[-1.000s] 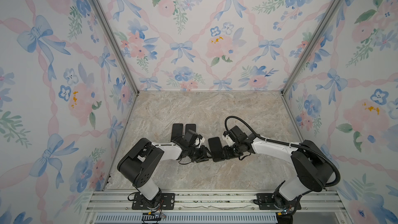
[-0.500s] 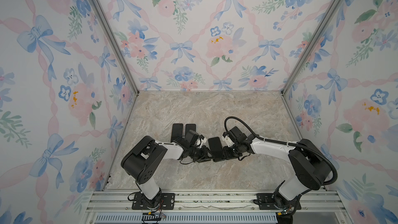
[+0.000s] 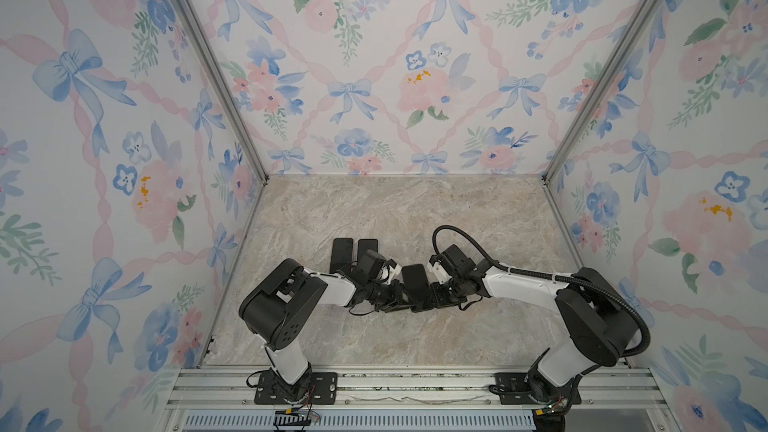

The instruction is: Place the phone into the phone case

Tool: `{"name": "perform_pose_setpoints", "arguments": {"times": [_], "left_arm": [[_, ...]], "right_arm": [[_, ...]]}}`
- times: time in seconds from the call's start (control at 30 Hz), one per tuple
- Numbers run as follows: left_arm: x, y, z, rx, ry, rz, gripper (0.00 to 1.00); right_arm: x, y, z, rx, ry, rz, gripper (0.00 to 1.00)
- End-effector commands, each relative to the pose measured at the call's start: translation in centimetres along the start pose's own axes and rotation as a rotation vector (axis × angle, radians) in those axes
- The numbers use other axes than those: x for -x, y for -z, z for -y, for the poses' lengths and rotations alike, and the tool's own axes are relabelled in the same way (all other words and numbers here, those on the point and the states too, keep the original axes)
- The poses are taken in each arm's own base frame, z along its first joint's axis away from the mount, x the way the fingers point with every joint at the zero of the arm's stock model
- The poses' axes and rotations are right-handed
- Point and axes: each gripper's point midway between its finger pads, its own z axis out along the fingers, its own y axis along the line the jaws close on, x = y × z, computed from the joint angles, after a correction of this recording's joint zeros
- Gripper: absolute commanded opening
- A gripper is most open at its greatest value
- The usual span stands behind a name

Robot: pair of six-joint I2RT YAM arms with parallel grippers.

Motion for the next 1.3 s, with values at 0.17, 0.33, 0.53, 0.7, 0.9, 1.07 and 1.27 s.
{"name": "perform_pose_setpoints", "arguments": {"times": [0.17,0.33,0.53,0.7,0.9,1.07,1.27], "left_arm": [[-0.7,-0.7,-2.5,0.083,0.053,-0.019,0.37],[-0.9,-0.4,-2.4,0.086,0.055,-0.013,0.35],[-0.5,2.1,-2.3,0.190,0.037,0.046,0.35],[-0.5,3.6,-3.0,0.239,0.054,0.074,0.38],[-0.2,5.7,-3.5,0.243,0.072,0.120,0.55],[-0.1,6.6,-3.5,0.234,0.062,0.135,0.68],[-0.4,7.0,-4.4,0.234,0.077,0.132,0.71]], "right_arm": [[-1.5,-1.0,0.7,-0.032,-0.005,-0.045,0.24],[-1.3,-0.3,0.5,-0.055,-0.001,-0.044,0.24],[0.3,3.5,0.9,-0.259,-0.040,0.066,0.47],[1.9,4.5,0.4,-0.407,-0.057,0.141,0.65],[3.3,3.2,-2.3,-0.347,-0.042,0.192,0.84],[3.9,1.0,-3.3,-0.330,-0.007,0.139,0.87],[4.5,-0.3,-3.1,-0.340,0.000,0.113,0.91]]}}
